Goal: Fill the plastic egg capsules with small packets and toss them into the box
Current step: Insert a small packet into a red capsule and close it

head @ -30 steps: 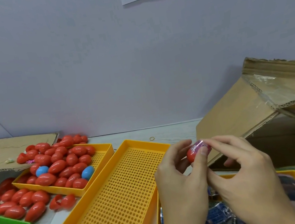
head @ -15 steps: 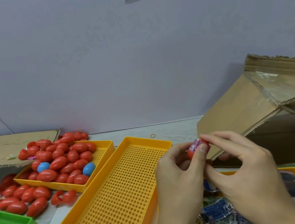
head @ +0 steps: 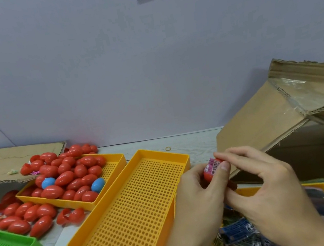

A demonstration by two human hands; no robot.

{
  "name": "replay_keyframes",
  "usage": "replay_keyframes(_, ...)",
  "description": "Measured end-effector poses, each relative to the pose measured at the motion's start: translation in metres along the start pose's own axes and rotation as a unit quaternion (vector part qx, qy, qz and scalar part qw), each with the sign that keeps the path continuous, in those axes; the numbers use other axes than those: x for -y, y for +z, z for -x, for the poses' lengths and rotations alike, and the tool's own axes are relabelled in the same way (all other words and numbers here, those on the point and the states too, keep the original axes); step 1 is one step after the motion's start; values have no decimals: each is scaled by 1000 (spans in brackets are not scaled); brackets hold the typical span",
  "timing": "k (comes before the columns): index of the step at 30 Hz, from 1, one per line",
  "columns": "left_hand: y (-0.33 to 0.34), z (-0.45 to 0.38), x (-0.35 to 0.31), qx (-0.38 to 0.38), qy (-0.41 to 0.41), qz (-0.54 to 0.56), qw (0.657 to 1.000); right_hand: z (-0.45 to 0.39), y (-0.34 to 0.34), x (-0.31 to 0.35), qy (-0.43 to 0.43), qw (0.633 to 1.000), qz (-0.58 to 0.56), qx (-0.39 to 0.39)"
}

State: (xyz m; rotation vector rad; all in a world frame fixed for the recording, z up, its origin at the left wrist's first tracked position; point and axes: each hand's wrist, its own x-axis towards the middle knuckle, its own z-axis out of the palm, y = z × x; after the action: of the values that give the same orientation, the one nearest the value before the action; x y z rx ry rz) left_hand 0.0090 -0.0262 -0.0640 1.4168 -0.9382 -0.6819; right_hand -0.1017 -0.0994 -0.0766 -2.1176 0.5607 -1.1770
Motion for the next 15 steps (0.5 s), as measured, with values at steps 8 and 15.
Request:
replay_keyframes(8,-6,3,-6,55,9,-77,995,-2,-1,-5,26,997,-46,57)
replay_keyframes(15,-7,2,-7,48,1,-55,997,-1,-1,-6,26,996,-70,57)
